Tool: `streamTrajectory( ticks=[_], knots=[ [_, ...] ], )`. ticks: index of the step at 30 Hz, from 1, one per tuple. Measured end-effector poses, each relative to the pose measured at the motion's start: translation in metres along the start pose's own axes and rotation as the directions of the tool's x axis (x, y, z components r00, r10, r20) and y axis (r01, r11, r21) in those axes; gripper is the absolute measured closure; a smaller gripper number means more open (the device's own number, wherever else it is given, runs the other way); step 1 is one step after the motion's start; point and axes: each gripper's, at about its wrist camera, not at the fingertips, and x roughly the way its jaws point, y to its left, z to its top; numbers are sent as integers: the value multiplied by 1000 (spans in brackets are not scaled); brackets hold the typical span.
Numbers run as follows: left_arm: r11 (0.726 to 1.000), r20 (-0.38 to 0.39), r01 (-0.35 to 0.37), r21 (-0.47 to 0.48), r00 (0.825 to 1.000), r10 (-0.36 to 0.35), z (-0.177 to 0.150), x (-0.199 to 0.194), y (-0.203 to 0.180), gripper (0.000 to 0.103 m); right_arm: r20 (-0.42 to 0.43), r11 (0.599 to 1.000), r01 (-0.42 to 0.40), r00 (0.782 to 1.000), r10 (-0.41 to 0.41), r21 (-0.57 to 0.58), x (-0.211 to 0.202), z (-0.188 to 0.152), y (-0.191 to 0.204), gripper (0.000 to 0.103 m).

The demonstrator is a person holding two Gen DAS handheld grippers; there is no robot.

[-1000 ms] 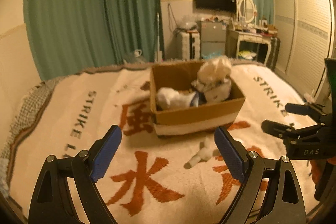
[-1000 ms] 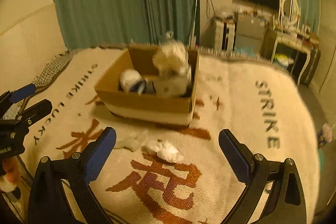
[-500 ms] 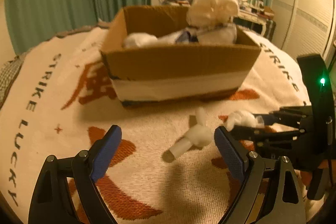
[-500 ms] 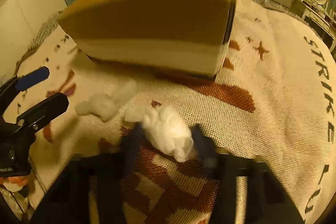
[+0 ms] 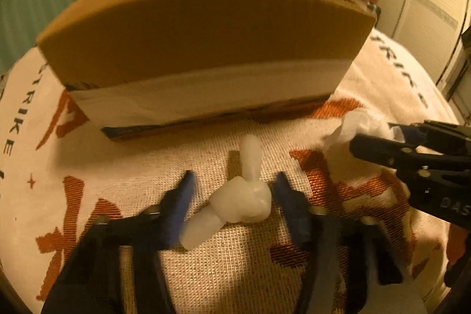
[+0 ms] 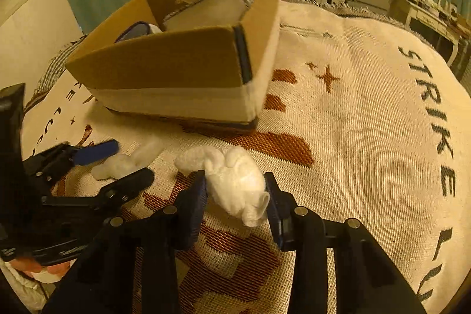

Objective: Organize soft objects
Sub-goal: 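Grasp the white cotton piece with the right tool while the left tool grasps the white plastic piece, then release the cotton and plastic pieces into the box from both tools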

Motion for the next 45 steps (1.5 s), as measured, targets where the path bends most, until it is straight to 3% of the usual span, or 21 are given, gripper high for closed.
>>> streamTrajectory(
  ticks=[2,7,13,19,27,38,45],
  knots=[
    [1000,8,23,19,1000,-23,-3,-5,-1,67,-6,1000,4,1000,-4,0,-1,-1,-1,66],
    [998,14,16,65,1000,-17,-10,-23,-4,70,10,1000,5,1000,-6,6,-17,-1,3,66],
    [999,38,17,30,999,-18,-14,-63,4,70,51,1000,22,998,-23,20,-54,-1,14,66],
    [999,106,29,21,994,-31,-9,-117,4,70,91,998,53,994,-54,19,-98,-9,38,66],
    [999,221,28,29,975,-34,7,-184,12,70,176,997,78,981,-78,6,-159,-5,73,66],
    [999,334,50,-19,942,-40,57,-232,54,70,310,992,116,946,-94,-52,-224,64,101,66],
    [1000,372,14,-1,928,-13,103,-212,67,70,356,989,131,930,-95,-76,-209,126,102,66]
  ],
)
